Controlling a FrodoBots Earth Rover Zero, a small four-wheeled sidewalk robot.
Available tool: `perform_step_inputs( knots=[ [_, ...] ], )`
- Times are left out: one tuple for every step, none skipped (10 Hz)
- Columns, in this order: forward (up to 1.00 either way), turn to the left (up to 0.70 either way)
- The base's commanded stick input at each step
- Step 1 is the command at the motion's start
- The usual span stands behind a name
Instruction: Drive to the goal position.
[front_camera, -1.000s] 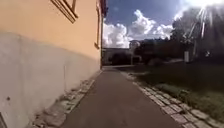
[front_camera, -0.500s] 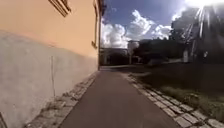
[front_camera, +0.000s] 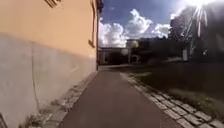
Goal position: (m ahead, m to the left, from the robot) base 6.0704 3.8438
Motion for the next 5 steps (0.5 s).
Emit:
perform_step_inputs(
  knots=[
    [0.70,0.00],
    [0.70,0.00],
    [0.70,0.00],
    [0.70,0.00],
    [0.70,0.00]
  ],
)
